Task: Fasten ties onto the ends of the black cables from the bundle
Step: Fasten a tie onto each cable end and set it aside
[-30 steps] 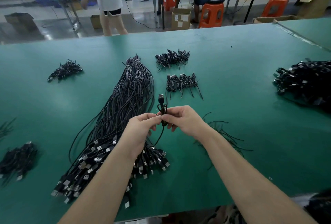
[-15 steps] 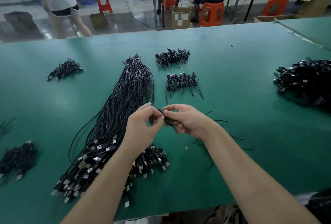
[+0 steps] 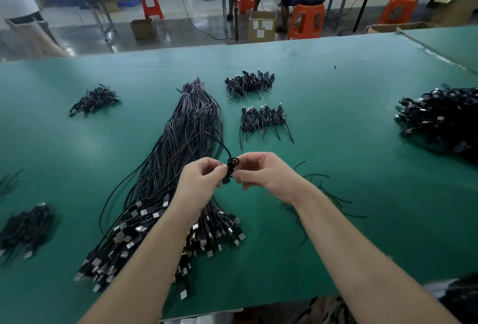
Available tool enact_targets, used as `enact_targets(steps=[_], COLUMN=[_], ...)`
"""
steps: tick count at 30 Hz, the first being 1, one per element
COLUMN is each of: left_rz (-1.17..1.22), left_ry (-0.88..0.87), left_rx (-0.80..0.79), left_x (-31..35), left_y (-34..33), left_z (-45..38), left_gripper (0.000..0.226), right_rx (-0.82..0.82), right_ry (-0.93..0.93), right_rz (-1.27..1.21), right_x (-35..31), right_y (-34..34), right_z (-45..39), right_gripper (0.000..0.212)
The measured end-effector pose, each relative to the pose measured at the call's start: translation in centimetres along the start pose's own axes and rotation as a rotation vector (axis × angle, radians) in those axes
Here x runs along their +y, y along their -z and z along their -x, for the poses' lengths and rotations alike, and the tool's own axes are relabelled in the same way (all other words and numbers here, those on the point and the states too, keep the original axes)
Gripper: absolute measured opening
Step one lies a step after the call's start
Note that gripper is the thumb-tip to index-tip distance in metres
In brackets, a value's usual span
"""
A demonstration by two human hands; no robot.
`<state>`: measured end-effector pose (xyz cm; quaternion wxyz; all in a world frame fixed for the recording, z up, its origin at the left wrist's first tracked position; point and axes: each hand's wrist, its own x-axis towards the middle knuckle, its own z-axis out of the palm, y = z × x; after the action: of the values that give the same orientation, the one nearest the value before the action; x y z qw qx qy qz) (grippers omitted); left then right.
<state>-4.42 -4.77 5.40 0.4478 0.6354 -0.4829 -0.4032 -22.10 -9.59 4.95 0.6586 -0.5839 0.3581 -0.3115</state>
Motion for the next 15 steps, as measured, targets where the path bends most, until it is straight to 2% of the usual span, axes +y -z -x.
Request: enact_targets(steps=[3,9,12,15], left_rz=[0.048,0.134,0.070,-0.167], left_ry=[0.038,0.004,-0.146,-0.412], left_rx=[-0.072,-0.089,-0.075,-0.034], left_x=[-0.1,0.1,0.3,0.8], left_y=[-0.2,-0.4,-0.4,-0.4], left_z=[0.3,0.4,0.6,0.7], left_gripper=[0.012,0.009,0.010,0.019], right_rx=[0.097,0.139,0.126,0.109], right_ry=[0.027,-0.014,-0.058,-0.118], right_rz=[0.168,0.160,0.022,-0.092], right_x=[0.0,0.4,0.0,-0.8], right_y=[0.0,0.1,0.1,0.4], right_z=[-0.2,-0.1,0.1,0.2], right_gripper=[0.008,0.014,0.019,0.022])
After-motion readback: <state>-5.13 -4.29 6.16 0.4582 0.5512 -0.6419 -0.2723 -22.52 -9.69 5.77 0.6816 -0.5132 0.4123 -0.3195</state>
